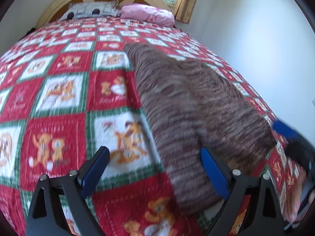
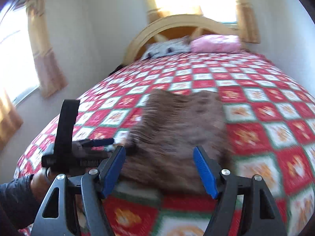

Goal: Fold small clothes
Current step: 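Move the right gripper to the edge of the folded brown sweater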

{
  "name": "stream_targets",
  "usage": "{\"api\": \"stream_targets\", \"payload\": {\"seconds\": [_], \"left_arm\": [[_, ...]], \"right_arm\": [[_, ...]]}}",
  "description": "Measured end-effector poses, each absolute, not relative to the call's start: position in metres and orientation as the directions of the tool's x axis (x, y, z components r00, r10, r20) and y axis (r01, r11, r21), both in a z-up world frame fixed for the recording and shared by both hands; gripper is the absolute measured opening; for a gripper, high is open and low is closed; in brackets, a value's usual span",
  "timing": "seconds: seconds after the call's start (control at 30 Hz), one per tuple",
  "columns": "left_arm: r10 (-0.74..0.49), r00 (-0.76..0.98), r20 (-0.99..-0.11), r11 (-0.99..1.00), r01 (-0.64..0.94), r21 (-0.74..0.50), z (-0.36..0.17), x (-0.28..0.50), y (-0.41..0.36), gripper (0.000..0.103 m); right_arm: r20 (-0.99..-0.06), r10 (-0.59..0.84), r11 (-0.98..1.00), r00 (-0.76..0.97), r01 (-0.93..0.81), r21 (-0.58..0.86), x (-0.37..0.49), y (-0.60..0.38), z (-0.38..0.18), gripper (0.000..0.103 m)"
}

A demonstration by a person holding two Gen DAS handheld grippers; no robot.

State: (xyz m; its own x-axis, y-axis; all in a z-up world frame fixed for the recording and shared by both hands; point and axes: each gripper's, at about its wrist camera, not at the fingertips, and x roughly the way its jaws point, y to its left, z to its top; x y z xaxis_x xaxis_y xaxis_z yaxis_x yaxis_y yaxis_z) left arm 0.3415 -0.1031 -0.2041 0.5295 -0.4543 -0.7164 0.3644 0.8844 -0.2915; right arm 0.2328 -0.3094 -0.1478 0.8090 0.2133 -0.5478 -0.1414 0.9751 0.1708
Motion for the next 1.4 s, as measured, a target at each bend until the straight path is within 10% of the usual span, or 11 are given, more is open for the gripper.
{"api": "stream_targets", "payload": {"seconds": [0.53,1.4], "left_arm": [[-0.505,0.534,-0.678,0.862,0.351,-0.366,-0.207,0.330,-0.082,0.097],[-0.486,0.541,-0.687,0.872,0.353,-0.339,-0.205,0.326,-0.087,0.098]], "right_arm": [[-0.781,0.385,0.922,0.492,-0.234,0.307,0.446,-0.251,-0.188,0.053],[-0.654,0.253,0.967,0.713,-0.156,0.203,0.304,-0.333,-0.159,0.054]]}}
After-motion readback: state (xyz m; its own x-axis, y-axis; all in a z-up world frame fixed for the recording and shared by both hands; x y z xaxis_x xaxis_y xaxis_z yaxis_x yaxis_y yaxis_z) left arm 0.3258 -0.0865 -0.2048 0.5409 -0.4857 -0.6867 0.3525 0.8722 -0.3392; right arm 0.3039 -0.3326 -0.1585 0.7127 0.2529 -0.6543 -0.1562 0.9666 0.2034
